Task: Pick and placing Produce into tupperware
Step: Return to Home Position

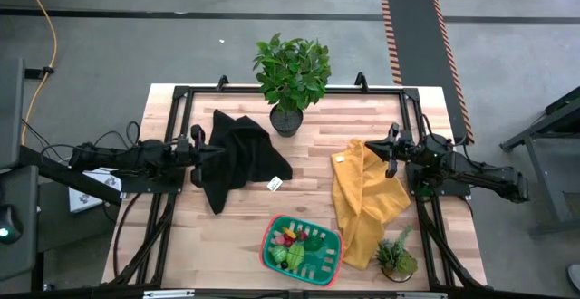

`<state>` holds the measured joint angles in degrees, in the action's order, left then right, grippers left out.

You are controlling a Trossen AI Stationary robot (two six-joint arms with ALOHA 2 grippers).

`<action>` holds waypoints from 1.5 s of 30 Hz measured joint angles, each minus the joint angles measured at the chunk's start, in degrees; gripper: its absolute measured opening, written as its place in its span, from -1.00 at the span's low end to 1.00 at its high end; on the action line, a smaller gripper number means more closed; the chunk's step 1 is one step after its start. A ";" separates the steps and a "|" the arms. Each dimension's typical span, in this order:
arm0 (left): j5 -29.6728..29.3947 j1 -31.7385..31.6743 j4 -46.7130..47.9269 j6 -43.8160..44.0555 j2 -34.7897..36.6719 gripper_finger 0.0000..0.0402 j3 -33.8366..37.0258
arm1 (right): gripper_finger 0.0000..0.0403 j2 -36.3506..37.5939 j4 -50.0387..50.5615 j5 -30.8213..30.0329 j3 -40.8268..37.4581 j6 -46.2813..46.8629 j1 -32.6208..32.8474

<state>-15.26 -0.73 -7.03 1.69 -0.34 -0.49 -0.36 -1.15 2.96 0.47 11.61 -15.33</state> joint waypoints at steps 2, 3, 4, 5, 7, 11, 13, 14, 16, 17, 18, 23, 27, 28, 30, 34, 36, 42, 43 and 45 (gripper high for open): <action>0.77 0.00 1.03 -1.45 0.00 -1.00 0.00 | -1.00 0.00 0.00 0.01 0.00 -0.02 0.00; 1.01 0.00 2.08 -1.59 0.00 -1.00 0.00 | -1.00 0.00 0.00 0.00 0.00 -0.03 0.00; 1.16 0.00 3.12 -1.45 -0.01 -1.00 0.00 | -1.00 0.00 0.00 0.01 0.00 -0.03 0.00; 1.21 0.00 4.00 -1.17 -0.02 -1.00 0.00 | -1.00 0.00 0.00 0.00 0.00 -0.03 -0.02; 1.68 0.00 4.11 -1.35 -0.01 -1.00 0.00 | -1.00 0.00 0.00 0.02 0.00 -0.03 0.00; 2.49 0.00 4.07 -3.14 -0.02 -1.00 0.00 | -1.00 0.00 0.00 0.00 0.00 -0.03 0.00; 4.10 0.00 4.20 -2.93 0.00 -1.00 0.00 | -1.00 0.00 -0.01 0.00 0.00 -0.04 0.00; 5.63 0.00 4.51 -2.83 0.00 -1.00 0.00 | -1.00 0.00 0.00 0.02 0.00 -0.04 0.00; 10.31 0.00 5.47 -3.03 0.00 -1.00 0.00 | -1.00 0.01 0.00 0.00 0.00 -0.04 0.00; 13.02 0.00 5.96 -3.64 -0.02 -1.00 0.00 | -1.00 0.00 -0.01 0.01 0.00 -0.04 0.00; 15.82 0.00 6.41 -4.90 -0.02 -1.00 0.00 | -1.00 0.00 -0.02 0.02 0.00 -0.05 0.00; 15.74 -0.04 6.39 -11.17 0.00 -1.00 0.00 | -1.00 0.00 0.00 0.00 0.00 -0.05 0.00; 15.80 0.04 6.38 -15.24 -0.01 -1.00 0.00 | -1.00 0.00 -0.02 0.00 0.00 -0.05 0.00; 15.78 0.04 6.38 -15.21 0.00 -1.00 0.00 | -1.00 0.00 -0.02 0.02 0.00 -0.05 0.00; 15.77 0.02 6.38 -14.93 0.00 -1.00 0.00 | -1.00 0.00 0.00 0.00 0.00 -0.05 0.00; 15.75 0.02 6.36 -14.95 -0.02 -1.00 0.00 | -1.00 0.00 0.00 0.02 0.00 -0.05 0.00; 15.75 0.02 6.33 -14.93 -0.25 -1.00 0.00 | -1.00 0.00 0.00 0.00 0.00 -0.05 0.00; 15.75 0.02 6.30 -14.90 -0.28 -1.00 0.00 | -1.00 0.00 0.00 0.00 0.00 -0.05 0.00; 15.75 0.02 6.30 -14.90 -0.28 -1.00 0.00 | -1.00 0.00 0.00 0.00 0.00 -0.05 -0.02; 15.75 0.02 6.30 -14.90 -0.28 -1.00 0.00 | -1.00 0.01 0.00 0.01 0.00 -0.05 -0.01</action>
<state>0.49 -0.71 -0.73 -13.21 -0.62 -0.49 -0.35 -1.15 2.97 0.47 11.55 -15.34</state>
